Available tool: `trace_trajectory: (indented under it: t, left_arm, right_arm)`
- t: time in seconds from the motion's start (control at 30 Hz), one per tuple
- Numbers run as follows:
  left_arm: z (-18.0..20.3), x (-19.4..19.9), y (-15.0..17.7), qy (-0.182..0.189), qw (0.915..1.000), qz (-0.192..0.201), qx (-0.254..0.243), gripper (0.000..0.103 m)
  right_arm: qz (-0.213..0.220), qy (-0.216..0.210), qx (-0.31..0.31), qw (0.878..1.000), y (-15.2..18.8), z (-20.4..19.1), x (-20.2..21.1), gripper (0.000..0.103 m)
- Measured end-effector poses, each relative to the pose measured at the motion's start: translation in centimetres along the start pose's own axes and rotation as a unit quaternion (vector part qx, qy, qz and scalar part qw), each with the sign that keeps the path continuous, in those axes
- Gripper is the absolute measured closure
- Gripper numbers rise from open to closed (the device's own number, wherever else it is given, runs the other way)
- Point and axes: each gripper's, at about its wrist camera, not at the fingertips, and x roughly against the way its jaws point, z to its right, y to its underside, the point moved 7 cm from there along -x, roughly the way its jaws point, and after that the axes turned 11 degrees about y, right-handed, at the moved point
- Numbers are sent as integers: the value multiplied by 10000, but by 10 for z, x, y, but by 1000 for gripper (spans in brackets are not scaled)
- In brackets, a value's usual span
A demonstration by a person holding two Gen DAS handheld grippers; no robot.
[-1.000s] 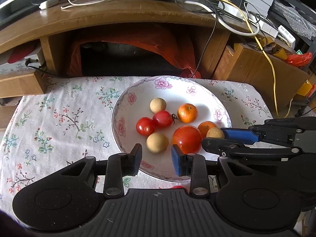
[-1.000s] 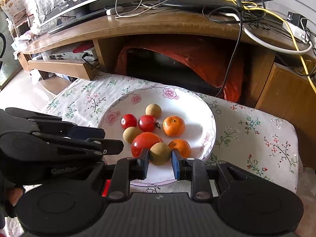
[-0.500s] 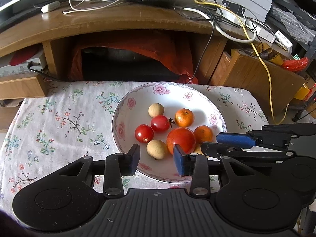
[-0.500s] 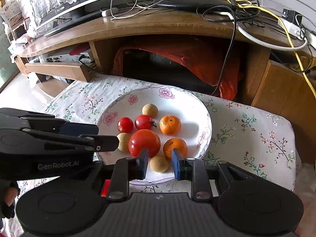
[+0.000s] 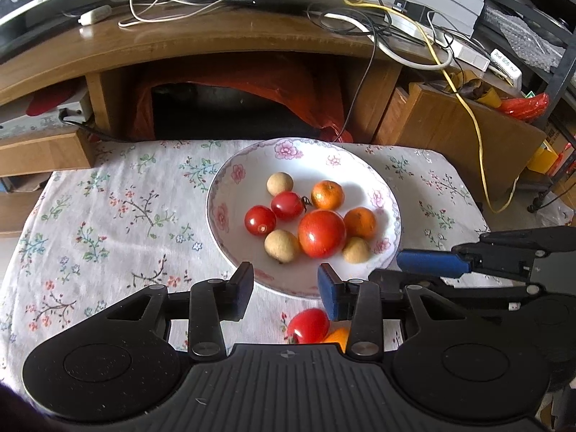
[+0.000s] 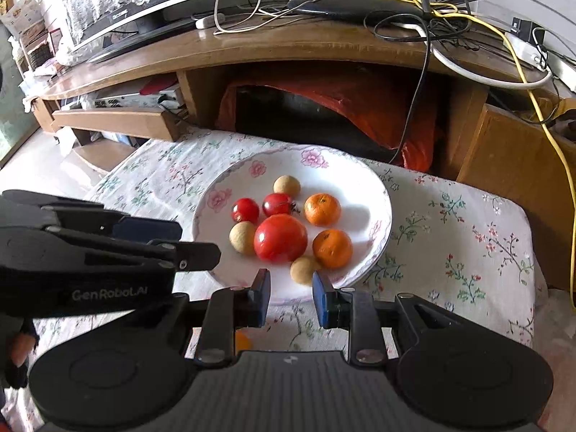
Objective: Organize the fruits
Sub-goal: 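Grasp a mandarin with the right tool while the left tool approaches a red cherry tomato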
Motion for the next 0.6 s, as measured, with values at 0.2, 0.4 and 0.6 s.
trace_trajectory:
  t: [0.2,0.4,0.6]
  left_arm:
    - [3,6,9,60,10000,-21,-17,50]
    - [-1,12,16,-3,10000,-57,16,49]
    - [-7,16,20,17,9999,-56,105,46]
  right_arm:
    - [-30,-156,139,9998,13,-13,12,72]
    - [-144,-263,295,9991,25,-28,13,72]
    - [-298,-324,360,9984,33,-36,3,72]
